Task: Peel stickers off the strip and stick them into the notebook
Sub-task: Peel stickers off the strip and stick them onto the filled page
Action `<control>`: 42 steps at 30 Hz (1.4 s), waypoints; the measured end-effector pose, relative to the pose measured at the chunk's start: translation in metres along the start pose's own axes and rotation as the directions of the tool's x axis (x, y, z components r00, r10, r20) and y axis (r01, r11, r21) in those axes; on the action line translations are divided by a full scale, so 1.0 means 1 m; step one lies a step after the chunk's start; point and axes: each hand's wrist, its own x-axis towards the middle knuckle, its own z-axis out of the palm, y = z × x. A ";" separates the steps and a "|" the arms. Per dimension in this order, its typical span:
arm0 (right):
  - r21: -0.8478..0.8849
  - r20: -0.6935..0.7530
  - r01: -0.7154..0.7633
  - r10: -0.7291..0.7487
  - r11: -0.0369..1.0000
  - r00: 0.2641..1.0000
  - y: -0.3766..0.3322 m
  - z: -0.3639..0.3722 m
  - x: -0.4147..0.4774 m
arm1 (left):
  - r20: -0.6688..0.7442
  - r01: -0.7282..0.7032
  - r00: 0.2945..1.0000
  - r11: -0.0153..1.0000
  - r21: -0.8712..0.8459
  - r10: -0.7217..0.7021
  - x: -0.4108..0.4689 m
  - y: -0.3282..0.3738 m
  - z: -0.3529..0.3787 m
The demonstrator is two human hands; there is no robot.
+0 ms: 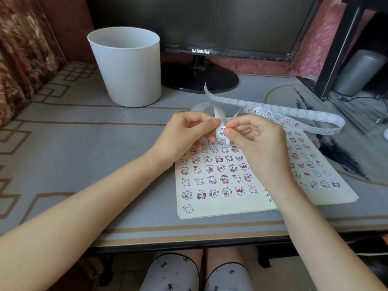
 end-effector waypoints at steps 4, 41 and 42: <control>0.006 0.020 -0.018 0.018 1.000 1.000 0.001 -0.001 0.001 | 0.006 -0.005 1.000 1.000 0.003 0.005 0.000 0.000 -0.001; -0.043 0.529 -0.385 0.348 0.922 0.774 -0.039 -0.013 -0.061 | -0.033 0.103 0.994 0.995 0.016 -0.102 0.002 -0.004 0.000; -0.057 0.524 -0.382 0.353 0.922 0.775 -0.038 -0.012 -0.062 | -0.031 0.104 0.994 0.994 0.017 -0.103 0.002 -0.004 0.000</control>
